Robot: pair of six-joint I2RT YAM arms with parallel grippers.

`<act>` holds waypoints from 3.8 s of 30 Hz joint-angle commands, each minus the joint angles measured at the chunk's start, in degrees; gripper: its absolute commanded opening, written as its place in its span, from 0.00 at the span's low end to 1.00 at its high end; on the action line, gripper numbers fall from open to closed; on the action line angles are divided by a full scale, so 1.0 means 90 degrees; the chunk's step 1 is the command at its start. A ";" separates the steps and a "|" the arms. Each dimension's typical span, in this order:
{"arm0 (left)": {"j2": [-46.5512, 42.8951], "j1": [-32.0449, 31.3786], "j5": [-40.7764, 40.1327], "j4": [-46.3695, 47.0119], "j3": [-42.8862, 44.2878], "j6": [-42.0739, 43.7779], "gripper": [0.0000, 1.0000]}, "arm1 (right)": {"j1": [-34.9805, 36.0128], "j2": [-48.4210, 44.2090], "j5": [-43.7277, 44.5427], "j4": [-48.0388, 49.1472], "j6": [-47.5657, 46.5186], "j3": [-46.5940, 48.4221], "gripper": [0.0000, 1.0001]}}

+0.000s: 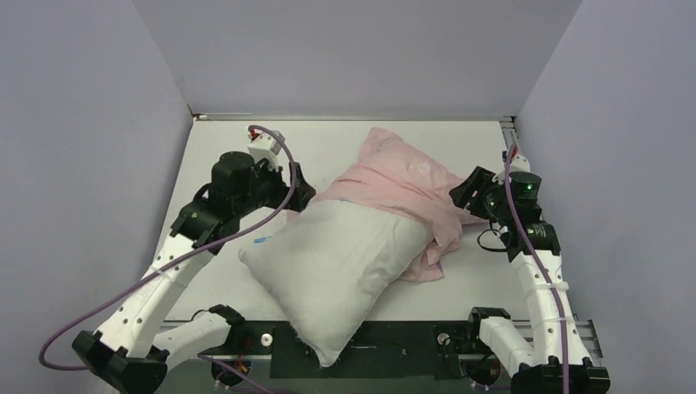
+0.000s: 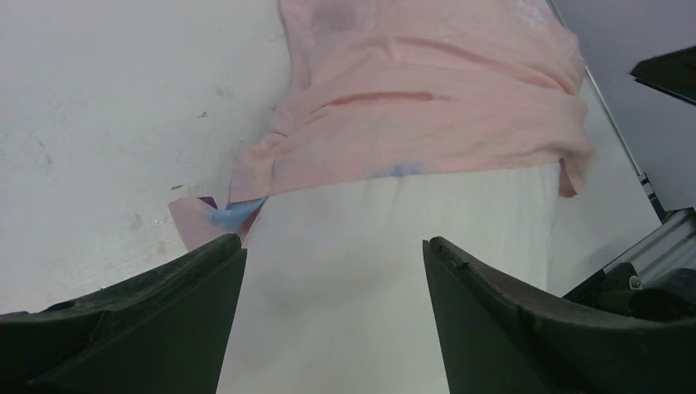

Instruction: Remove the pillowcase from the pillow

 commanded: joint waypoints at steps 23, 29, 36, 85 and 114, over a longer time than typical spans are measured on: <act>0.1761 -0.0009 0.1197 0.1739 -0.1806 -0.1188 0.11 | 0.2261 0.1311 0.1149 0.0604 -0.0368 0.2042 0.90; 0.1383 -0.0345 0.0755 0.1695 -0.2060 -0.1009 0.00 | 0.3485 0.2837 0.1897 0.0378 -0.0907 0.3483 0.90; 0.1002 -0.0821 0.0243 0.1674 -0.2302 -0.0947 0.00 | 0.4554 0.5056 0.2351 -0.0394 -0.1775 0.5281 0.90; -0.1131 0.0545 -0.2239 -0.0732 -0.1514 0.0325 0.00 | 0.1353 0.4478 0.3404 -0.0087 -0.0772 0.4587 0.05; -0.0403 0.0965 -0.1713 -0.0101 -0.0442 0.0884 0.48 | 0.1194 0.3486 0.1268 0.1055 0.0367 0.3100 0.41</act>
